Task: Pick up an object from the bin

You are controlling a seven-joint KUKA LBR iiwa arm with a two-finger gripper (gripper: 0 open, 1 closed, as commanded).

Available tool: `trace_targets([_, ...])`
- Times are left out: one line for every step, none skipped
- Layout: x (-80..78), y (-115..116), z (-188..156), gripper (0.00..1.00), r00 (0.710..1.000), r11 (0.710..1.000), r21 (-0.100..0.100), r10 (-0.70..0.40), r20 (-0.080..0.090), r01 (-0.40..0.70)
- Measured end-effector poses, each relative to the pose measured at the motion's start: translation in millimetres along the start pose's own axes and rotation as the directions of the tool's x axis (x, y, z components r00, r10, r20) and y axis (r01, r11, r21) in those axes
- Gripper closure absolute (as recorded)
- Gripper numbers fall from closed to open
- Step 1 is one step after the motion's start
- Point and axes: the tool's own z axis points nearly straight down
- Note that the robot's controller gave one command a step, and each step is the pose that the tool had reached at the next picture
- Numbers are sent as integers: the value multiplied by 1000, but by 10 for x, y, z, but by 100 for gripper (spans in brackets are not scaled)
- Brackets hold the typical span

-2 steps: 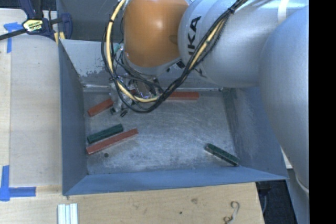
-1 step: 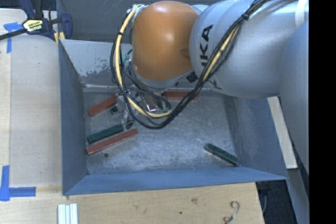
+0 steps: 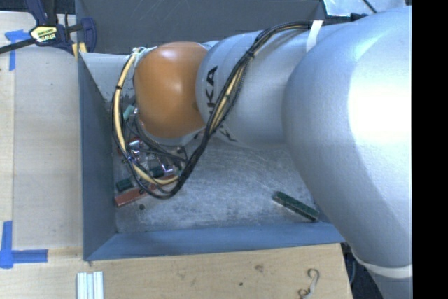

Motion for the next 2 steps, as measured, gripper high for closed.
trace_targets([211, -378, -1209, 100, 1000, 1000, 2, 10, 11, -10])
trace_targets([311, -269, -578, 100, 1000, 1000, 1, 15, 1, -15])
